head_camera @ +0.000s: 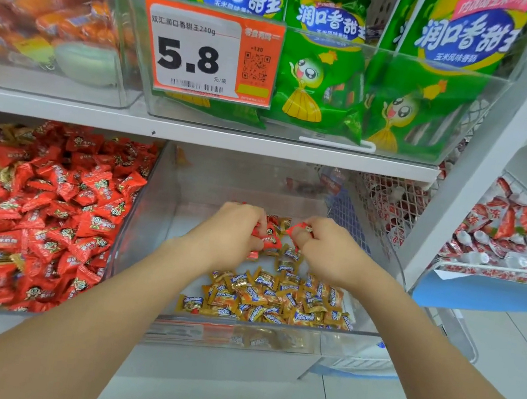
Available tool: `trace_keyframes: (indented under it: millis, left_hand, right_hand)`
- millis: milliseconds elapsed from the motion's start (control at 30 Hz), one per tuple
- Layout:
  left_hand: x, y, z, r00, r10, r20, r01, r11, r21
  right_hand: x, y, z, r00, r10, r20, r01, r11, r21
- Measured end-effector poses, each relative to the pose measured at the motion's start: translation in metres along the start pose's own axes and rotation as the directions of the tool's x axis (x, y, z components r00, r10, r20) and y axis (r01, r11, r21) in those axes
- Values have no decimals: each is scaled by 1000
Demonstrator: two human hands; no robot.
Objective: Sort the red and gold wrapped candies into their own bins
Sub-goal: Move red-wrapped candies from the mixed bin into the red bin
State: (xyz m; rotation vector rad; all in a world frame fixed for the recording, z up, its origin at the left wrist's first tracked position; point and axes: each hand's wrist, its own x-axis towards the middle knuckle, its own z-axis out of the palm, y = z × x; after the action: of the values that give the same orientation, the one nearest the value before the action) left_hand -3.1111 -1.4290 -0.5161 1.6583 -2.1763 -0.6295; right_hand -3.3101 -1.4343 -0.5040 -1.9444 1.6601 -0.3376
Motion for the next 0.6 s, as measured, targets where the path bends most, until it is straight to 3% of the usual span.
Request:
trace_keyframes:
  millis: [167,333,433,500,600]
  left_hand:
    - [-53,17,-42,986,46,-160,-54,997,-46]
    - [-105,9,-79,953,94,-289,-109,993,-37]
    - [-126,-11,-96,927,67,-369,-67,998,12]
    - [-137,-34,-107,896,17,-444,5,999,49]
    - [-141,-75,-114,832,15,-554,86,984,155]
  right_hand:
    - [-18,-30,4,990,137,25,-137,922,362]
    - [-44,-88,25,998,56,1,-47,827,560]
    - [-50,-124,52,991,34,-128,62,736,674]
    - [-51,-146,73,956,-13,-292,212,718,663]
    - [-52,-180,97,850,-221,-477,440,796,416]
